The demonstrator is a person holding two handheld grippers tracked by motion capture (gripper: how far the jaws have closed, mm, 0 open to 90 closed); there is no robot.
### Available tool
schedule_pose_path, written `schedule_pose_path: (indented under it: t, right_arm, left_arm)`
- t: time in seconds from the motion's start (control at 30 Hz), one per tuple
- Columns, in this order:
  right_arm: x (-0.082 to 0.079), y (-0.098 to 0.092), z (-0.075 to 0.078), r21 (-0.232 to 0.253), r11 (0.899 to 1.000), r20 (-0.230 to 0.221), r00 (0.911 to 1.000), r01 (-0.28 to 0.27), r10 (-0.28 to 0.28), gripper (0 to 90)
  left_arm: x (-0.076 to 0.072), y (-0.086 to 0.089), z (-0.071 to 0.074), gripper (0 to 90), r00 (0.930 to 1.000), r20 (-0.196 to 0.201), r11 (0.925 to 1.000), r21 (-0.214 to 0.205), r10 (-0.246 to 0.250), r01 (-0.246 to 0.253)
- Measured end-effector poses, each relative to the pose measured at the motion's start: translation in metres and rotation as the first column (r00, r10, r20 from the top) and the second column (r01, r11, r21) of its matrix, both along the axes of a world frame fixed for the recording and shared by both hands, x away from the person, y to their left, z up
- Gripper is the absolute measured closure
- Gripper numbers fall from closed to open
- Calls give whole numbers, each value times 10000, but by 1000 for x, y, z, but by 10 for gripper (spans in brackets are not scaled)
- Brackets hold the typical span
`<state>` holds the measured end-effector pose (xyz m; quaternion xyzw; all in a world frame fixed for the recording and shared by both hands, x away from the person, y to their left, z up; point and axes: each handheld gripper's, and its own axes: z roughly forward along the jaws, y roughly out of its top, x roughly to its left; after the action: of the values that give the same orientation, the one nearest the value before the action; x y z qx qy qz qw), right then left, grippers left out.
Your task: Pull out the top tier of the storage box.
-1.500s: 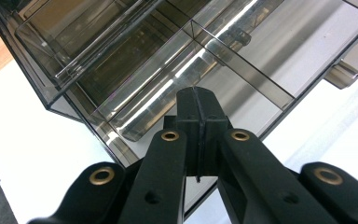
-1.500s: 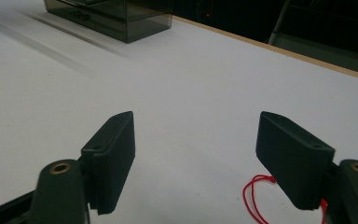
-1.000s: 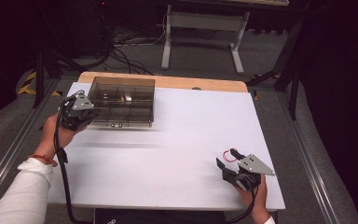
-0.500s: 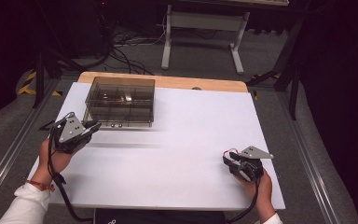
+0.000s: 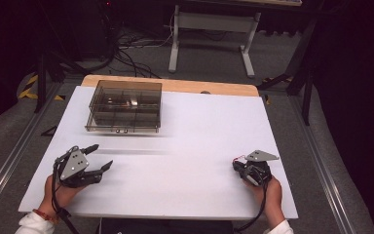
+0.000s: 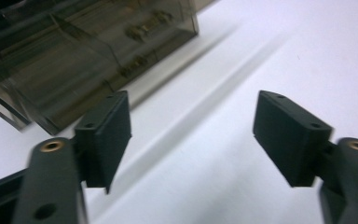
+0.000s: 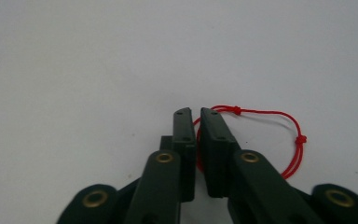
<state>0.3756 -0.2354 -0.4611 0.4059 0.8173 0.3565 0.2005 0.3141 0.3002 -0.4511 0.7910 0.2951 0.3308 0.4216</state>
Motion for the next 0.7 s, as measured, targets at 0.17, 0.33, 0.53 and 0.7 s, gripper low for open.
schedule_pose_path:
  t: [0.17, 0.33, 0.53, 0.7]
  right_arm:
    - [0, 1, 0, -84, 9999, 60, 10000, -78, 79, 900]
    - [-1, 0, 1, -33, 9998, 152, 9997, -200, 200, 900]
    - [-5, -6, 3, 661, 9976, 598, 9981, -201, 161, 900]
    - [-8, -6, 5, 958, 9946, 1097, 9935, -406, 300, 900]
  left_arm:
    - [-9, -7, -10, 205, 9995, -275, 9998, 78, -184, 186]
    - [-8, -9, -8, 184, 9998, -163, 9999, 62, -127, 128]
    - [-1, -9, -10, 182, 9996, -244, 9996, 250, -108, 114]
    - [-2, -5, -9, 182, 9998, -175, 9995, 325, -3, 9]
